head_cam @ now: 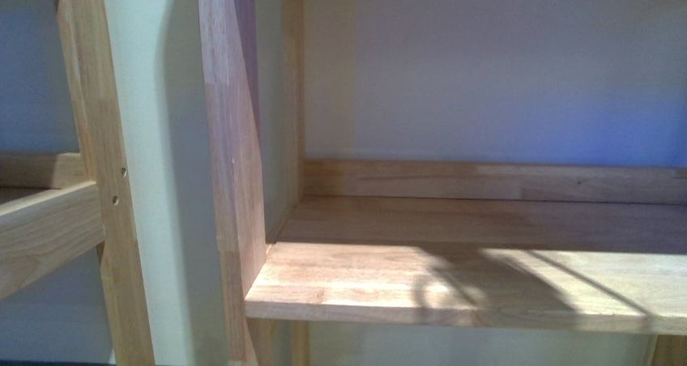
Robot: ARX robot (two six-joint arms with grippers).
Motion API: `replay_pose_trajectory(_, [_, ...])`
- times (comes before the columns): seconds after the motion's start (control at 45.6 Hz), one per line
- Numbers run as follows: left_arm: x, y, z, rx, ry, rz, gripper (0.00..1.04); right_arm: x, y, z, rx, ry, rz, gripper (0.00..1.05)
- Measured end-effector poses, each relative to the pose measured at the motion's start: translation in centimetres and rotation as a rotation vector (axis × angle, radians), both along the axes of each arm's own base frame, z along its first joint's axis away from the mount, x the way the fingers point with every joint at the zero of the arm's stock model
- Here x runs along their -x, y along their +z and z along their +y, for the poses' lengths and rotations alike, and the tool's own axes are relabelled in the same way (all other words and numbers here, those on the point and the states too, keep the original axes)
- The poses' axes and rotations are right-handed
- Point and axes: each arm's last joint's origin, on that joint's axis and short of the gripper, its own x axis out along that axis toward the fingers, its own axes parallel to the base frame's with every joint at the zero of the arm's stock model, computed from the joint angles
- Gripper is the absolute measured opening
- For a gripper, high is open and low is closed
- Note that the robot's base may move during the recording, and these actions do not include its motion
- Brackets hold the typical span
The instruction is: Put away toys
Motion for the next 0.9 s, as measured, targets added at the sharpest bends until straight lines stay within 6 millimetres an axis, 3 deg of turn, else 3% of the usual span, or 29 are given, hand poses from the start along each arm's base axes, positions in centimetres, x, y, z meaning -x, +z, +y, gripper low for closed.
replay_pose_trajectory(0.307, [0.0,0.0,0.0,0.000,0.000,0.000,0.99,7.1,-2.7,-0.8,0.203,-0.169,-0.140,0.99])
replay_pose_trajectory(0.417, [0.0,0.0,0.0,0.000,0.000,0.000,0.99,10.6,-5.0,-1.9,0.282,-0.236,-0.184,0.99])
replay_pose_trajectory(0.57, [0.0,0.0,0.0,0.000,0.000,0.000,0.99,13.0,-7.6,-3.1,0.340,-0.291,-0.184,0.99])
replay_pose_trajectory(0.745, [0.0,0.0,0.0,0.000,0.000,0.000,0.99,15.4,-11.9,-5.1,0.386,-0.359,-0.155,0.99])
replay_pose_trajectory(0.899, [0.0,0.0,0.0,0.000,0.000,0.000,0.99,17.5,-17.9,-6.9,0.412,-0.375,-0.063,0.99])
